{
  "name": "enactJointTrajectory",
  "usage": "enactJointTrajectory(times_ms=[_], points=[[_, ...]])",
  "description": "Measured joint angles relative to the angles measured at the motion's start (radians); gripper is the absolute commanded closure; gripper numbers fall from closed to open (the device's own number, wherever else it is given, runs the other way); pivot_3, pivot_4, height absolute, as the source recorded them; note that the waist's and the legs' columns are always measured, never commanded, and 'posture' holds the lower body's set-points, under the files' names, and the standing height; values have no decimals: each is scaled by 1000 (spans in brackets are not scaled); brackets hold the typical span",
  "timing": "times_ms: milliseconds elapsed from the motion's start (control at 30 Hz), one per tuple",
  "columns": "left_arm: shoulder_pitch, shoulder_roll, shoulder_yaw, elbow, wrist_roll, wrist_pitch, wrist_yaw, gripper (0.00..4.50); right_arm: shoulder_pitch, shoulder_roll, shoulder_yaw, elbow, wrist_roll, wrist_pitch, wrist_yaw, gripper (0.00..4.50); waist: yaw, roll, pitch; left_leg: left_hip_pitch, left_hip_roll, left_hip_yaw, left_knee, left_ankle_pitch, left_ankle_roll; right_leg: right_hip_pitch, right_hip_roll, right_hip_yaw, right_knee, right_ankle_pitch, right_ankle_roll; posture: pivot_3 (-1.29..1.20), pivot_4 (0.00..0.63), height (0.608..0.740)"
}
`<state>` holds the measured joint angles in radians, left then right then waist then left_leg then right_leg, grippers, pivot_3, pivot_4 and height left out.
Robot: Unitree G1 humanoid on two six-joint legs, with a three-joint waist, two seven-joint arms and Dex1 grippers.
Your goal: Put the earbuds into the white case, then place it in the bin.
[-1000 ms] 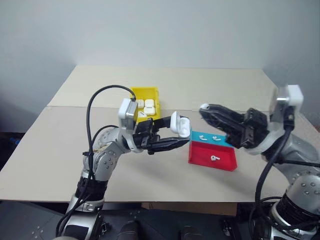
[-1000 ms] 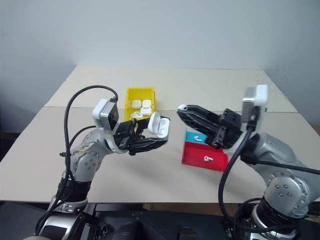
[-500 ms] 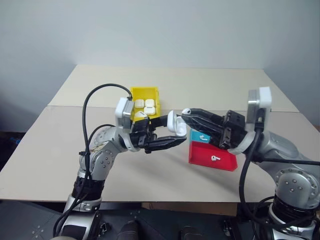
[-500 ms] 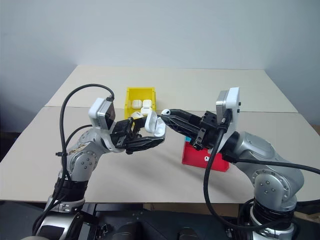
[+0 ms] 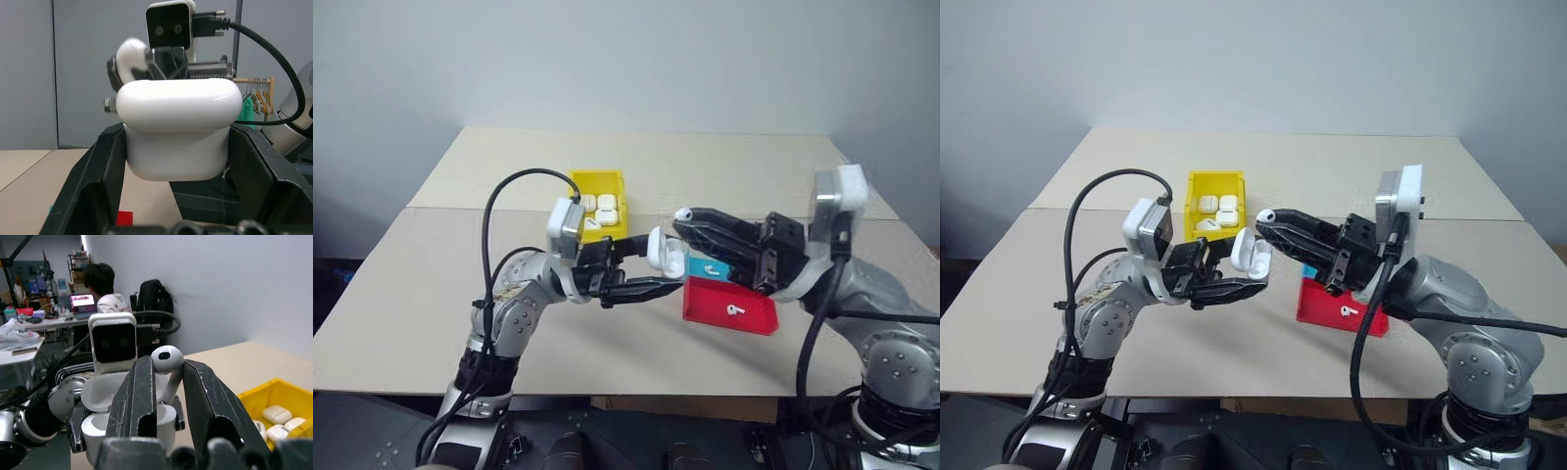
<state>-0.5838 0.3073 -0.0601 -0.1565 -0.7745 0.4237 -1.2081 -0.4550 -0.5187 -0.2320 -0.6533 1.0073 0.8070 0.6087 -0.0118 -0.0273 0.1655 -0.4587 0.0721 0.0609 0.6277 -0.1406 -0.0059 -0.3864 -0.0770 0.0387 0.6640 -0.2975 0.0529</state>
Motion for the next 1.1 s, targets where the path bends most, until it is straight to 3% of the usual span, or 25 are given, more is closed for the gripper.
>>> enactJointTrajectory(times_ms=[467, 833, 1100], points=[[-6, -1, -1, 16, 25, -2, 1, 1710, 13, -53, 31, 5, -32, -41, 8, 3881, 0, 0, 0, 0, 0, 0, 0, 0, 0, 0, 0, 0, 0, 0, 0, 0, 150, 740], [-6, 0, 4, 17, 28, -6, -8, 1710, 22, -82, 30, 34, -45, -63, 15, 147, 0, 0, 0, 0, 0, 0, 0, 0, 0, 0, 0, 0, 0, 0, 0, 0, 150, 740], [-6, -3, 4, 19, 35, -8, -9, 1710, 29, -99, 30, 34, -42, -80, 23, 147, 0, 0, 0, 0, 0, 0, 0, 0, 0, 0, 0, 0, 0, 0, 0, 0, 150, 740]])
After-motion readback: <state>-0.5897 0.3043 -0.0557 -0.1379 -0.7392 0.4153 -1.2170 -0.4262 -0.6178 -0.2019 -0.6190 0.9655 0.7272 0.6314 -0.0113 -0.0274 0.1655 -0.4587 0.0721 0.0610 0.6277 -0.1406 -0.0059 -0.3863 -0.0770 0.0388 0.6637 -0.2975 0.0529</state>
